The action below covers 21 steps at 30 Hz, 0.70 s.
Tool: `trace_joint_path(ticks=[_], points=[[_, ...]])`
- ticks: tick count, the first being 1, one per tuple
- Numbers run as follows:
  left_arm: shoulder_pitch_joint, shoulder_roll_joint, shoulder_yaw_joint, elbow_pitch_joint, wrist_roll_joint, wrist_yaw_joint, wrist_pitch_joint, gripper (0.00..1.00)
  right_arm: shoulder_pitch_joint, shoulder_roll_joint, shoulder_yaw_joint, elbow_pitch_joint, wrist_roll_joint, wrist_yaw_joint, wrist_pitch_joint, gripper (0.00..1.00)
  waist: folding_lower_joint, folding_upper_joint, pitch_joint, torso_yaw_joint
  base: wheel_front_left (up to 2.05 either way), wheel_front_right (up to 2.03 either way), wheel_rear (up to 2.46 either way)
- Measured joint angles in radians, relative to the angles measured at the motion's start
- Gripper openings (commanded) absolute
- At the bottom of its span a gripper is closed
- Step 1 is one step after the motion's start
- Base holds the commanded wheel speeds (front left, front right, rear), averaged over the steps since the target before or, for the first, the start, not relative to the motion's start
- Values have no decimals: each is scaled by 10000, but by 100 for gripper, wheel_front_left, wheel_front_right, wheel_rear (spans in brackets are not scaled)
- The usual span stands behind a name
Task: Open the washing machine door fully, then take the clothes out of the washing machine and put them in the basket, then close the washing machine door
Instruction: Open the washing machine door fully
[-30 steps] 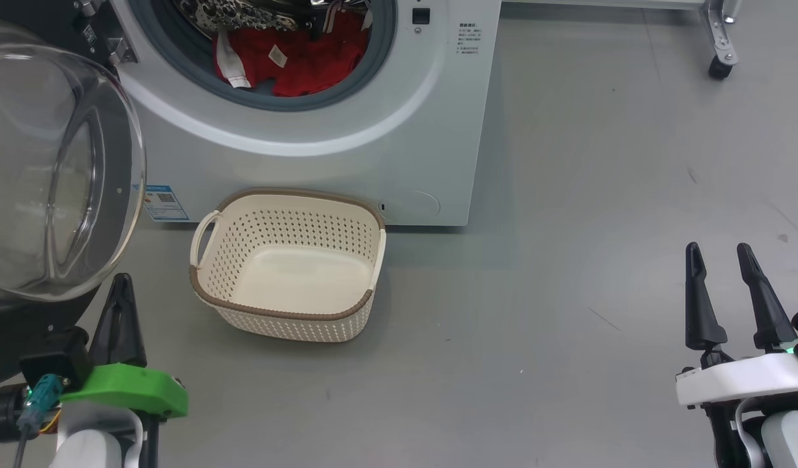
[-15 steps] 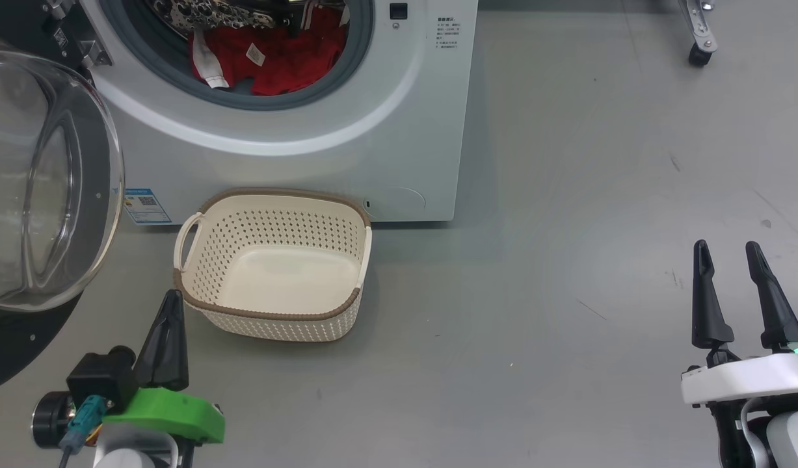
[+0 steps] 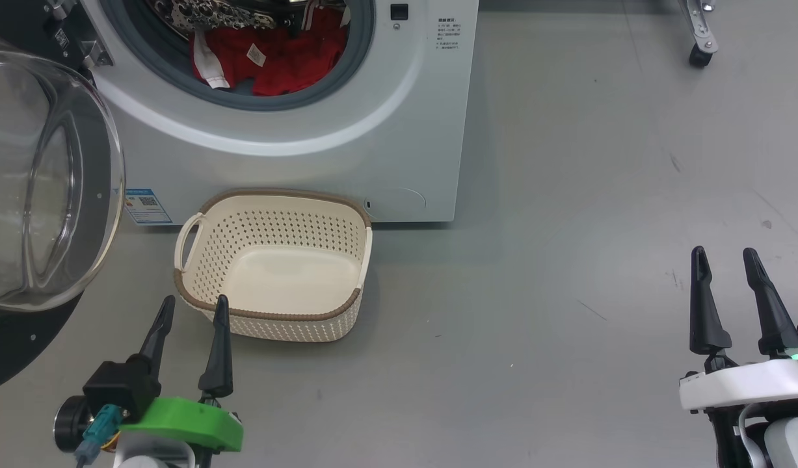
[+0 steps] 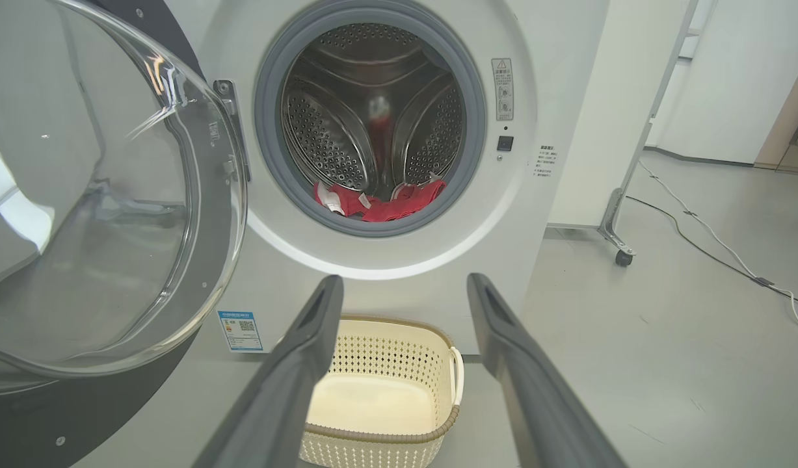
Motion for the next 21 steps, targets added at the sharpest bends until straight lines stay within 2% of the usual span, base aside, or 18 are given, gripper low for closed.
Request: trace_joint_path(ticks=[21], points=[[46,2,-464,-238,4,426,-102,100,10,65,-38,-63,0,2,-2,100,0,0,50,-27,0,0,0]])
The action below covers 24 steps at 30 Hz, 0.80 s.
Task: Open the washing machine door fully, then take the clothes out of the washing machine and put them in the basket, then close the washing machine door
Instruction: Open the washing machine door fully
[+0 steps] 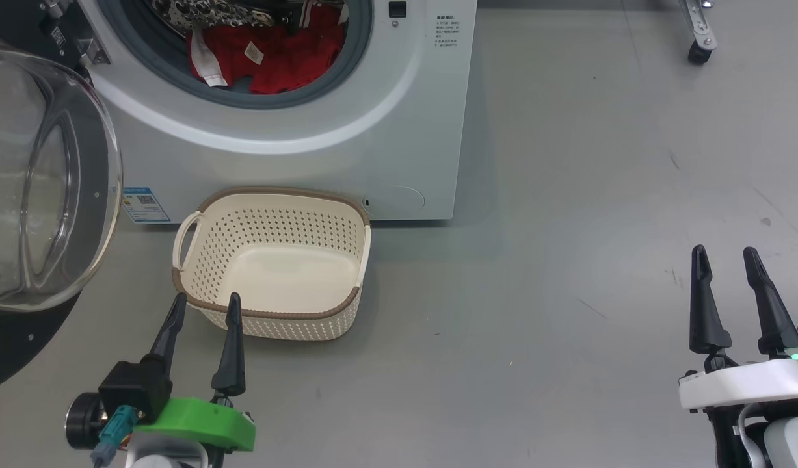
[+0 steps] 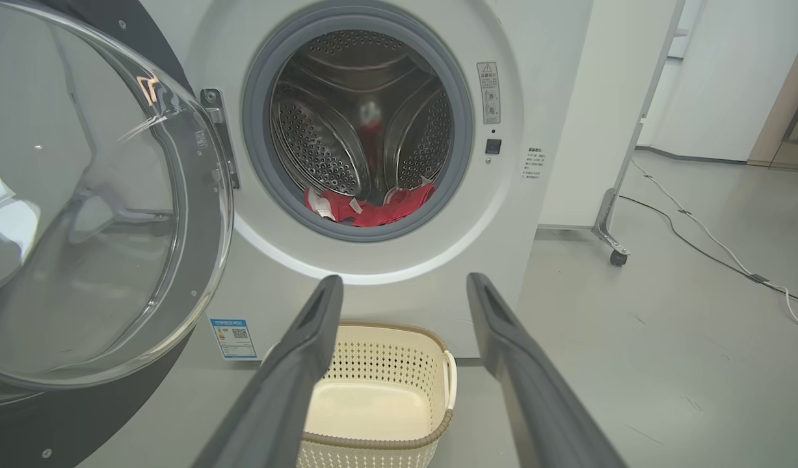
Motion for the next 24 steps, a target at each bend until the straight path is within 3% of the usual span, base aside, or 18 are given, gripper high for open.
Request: trace_joint_path(ticks=[24], points=[[1,6,-224,-431,-128,81,-79,100,0,71,-23,2,0,2,0,100,0,0,100,27,19,-19,0]])
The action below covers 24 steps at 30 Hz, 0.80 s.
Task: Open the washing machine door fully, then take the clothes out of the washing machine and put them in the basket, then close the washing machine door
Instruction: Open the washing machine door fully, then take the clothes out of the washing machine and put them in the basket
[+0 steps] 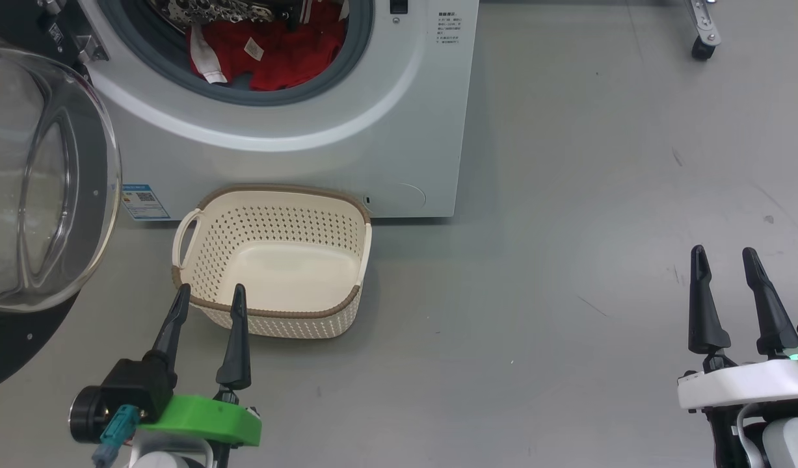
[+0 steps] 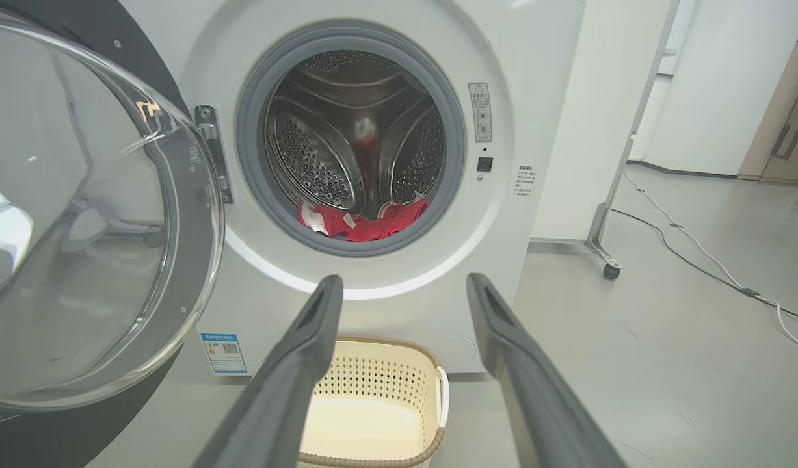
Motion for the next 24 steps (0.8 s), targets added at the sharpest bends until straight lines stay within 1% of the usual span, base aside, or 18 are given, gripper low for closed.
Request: trace_joint_path(ticks=[12,24], points=[[0,0,-25,-42,-2,2,-8,100,2,8,-13,4,-2,12,0,100,0,0,-5,20,84,-84,0],[1,0,-96,-84,36,2,-10,100,4,27,-31,27,-54,13,-2,100,0,0,-80,44,130,-130,0]])
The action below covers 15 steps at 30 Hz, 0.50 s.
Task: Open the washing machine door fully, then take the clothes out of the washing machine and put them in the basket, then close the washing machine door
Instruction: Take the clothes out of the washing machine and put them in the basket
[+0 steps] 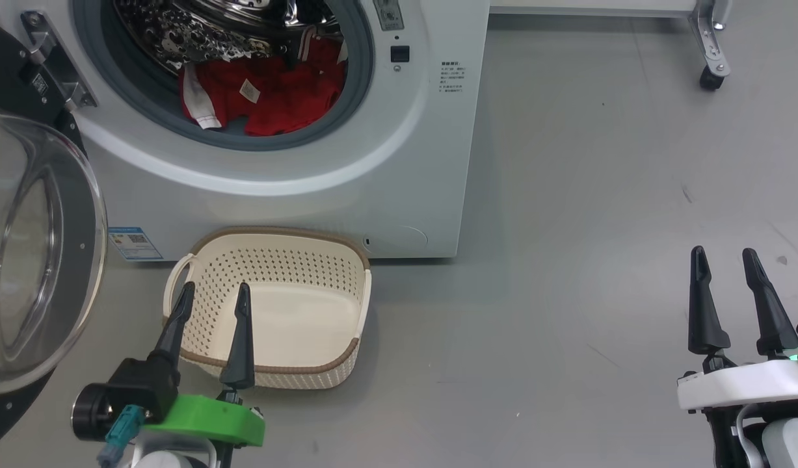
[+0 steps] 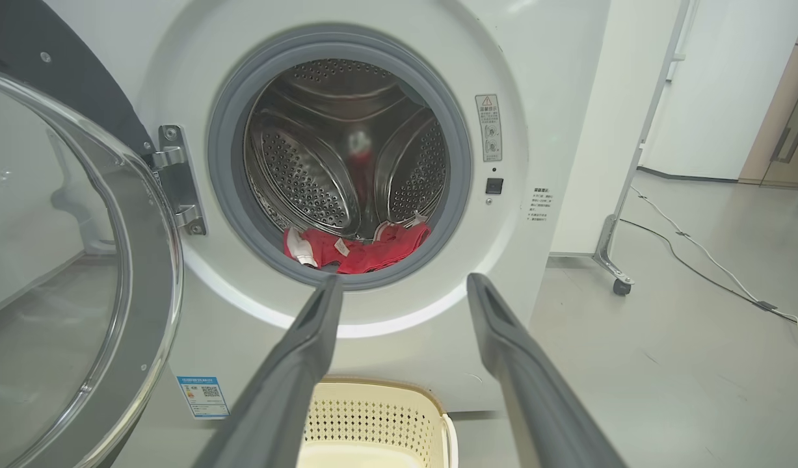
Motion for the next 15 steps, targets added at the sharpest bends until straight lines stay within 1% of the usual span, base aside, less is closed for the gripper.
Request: trace_joint_path(ticks=[2,5,10,15], points=[[0,2,2,-27,157,21,0,100,1,4,2,8,-4,2,0,100,0,0,-13,2,159,-159,0],[0,2,48,-38,224,182,0,100,2,12,4,21,-4,31,0,100,0,0,-38,2,158,-158,-1],[0,4,-27,-67,221,169,0,100,4,19,12,52,-4,31,-2,100,0,0,-73,1,142,-142,0],[80,6,-2,-67,-222,127,0,100,9,27,29,77,-6,81,-29,100,0,0,-107,1,121,-121,0]])
